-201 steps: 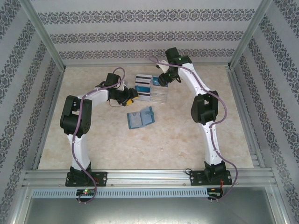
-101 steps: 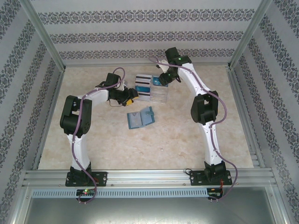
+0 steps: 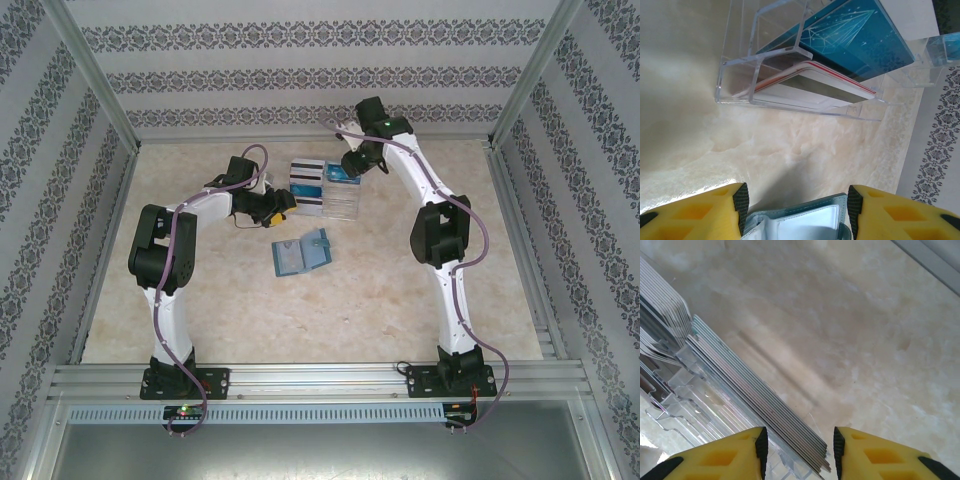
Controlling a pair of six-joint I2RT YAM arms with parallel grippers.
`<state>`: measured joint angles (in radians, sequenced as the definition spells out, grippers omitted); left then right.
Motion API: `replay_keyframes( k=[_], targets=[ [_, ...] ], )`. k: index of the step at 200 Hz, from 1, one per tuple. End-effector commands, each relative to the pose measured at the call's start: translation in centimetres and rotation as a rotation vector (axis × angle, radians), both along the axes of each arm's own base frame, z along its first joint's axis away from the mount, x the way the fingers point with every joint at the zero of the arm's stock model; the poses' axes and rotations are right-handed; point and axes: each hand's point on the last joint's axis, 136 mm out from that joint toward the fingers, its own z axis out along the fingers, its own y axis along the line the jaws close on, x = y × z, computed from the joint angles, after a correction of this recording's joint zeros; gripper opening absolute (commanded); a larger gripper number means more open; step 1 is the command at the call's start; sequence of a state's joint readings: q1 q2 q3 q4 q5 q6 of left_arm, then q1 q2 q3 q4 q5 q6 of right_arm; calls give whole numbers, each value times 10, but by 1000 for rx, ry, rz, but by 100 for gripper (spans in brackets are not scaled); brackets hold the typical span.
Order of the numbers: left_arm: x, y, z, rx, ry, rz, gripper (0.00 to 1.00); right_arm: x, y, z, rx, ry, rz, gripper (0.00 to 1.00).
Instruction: Put the credit cards into the card holder
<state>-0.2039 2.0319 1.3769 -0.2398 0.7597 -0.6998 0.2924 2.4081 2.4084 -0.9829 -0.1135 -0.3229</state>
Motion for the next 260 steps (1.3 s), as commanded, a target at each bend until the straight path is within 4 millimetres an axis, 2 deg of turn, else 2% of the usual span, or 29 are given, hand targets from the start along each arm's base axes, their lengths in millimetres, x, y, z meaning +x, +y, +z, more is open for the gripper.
replay_keyframes(
  k=[1,19,37,65,104,153,171,207,260],
  targets=[
    [-1,-8,4,-21,-5,-21,57,0,-2,28,36,-46,-15,37],
    [-2,-9,4,-21,-4,-23,57,0,-2,26,42,-39,-12,38],
    [-1,-8,3,-21,-3,-21,57,-3,0,19,42,-14,-3,51],
    [-2,-8,3,-21,-4,-22,57,-11,0,3,30,37,16,60],
    [-2,-10,3,-23,-4,-26,57,-9,3,-17,10,61,20,61],
    [-3,-11,3,-19,1,-27,57,-3,15,-26,-7,48,36,61],
    [-3,-11,3,-21,-1,-29,57,-1,14,-31,-23,49,31,61],
    [-2,-11,5,-18,-1,-31,57,6,8,-26,-36,17,4,58],
    [-2,-11,6,-19,-3,-32,57,15,8,5,-9,-67,-18,54]
  ],
)
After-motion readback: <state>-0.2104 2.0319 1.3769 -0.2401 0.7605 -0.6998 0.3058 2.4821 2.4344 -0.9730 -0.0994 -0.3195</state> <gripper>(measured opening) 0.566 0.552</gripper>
